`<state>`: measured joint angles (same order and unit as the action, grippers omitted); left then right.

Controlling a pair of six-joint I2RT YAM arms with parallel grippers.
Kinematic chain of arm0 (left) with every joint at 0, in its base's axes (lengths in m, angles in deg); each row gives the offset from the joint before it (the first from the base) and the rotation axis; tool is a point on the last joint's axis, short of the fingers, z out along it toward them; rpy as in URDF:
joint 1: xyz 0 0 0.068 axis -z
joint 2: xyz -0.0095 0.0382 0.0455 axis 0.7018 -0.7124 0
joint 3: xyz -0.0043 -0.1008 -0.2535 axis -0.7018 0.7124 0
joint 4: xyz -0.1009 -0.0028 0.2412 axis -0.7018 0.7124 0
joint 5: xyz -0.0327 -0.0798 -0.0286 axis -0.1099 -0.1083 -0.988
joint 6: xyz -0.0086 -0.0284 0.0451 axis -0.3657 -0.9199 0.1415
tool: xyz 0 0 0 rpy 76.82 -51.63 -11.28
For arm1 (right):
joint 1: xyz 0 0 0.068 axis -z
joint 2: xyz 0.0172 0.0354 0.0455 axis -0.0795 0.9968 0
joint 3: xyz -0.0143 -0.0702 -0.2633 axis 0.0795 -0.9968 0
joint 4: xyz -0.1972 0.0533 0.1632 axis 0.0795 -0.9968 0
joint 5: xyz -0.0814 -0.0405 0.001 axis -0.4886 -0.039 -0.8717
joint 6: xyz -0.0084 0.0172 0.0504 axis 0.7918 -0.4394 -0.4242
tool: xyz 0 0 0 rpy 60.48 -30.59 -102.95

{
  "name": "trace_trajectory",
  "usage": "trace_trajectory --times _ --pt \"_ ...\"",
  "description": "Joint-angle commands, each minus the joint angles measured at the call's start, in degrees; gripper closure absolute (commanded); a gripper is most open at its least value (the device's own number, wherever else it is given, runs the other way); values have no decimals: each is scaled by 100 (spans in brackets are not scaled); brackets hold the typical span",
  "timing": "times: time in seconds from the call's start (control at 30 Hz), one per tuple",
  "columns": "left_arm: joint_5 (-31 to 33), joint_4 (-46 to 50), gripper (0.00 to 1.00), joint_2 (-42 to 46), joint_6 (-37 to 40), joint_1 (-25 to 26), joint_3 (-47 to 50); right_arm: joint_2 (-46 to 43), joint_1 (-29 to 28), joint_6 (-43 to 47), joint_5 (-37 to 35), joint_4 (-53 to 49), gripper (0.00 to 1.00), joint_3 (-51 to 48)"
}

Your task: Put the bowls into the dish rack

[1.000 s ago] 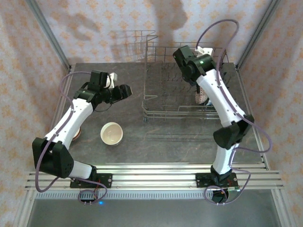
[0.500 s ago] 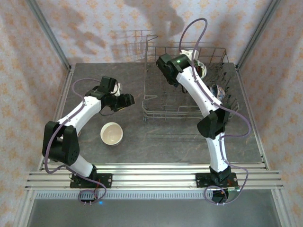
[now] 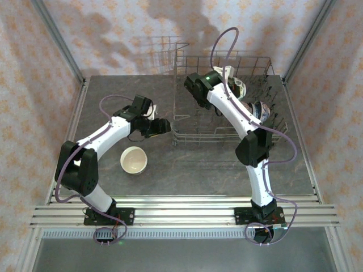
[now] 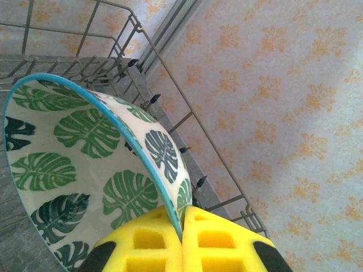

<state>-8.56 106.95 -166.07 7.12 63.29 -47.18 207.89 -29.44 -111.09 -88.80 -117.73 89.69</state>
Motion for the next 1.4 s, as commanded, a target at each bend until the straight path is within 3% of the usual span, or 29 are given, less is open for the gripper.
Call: trace_trajectory --times 0.0,0.43,0.6,0.97,1.37 --pt "-402 -135 35 -175 58 351 -66 15 -48 -7 -692 -897 100 -62" --pt "-736 433 35 -262 475 606 -319 -49 -45 -1 -873 -894 100 -766" --pt "-539 702 34 -128 690 578 -414 -93 -44 55 -963 -901 100 -975" --pt "-251 726 34 479 734 -66 -167 -31 10 253 -1041 -903 100 -1406" --pt "-117 734 33 670 775 -260 -116 217 199 430 -1117 -903 100 -1415"
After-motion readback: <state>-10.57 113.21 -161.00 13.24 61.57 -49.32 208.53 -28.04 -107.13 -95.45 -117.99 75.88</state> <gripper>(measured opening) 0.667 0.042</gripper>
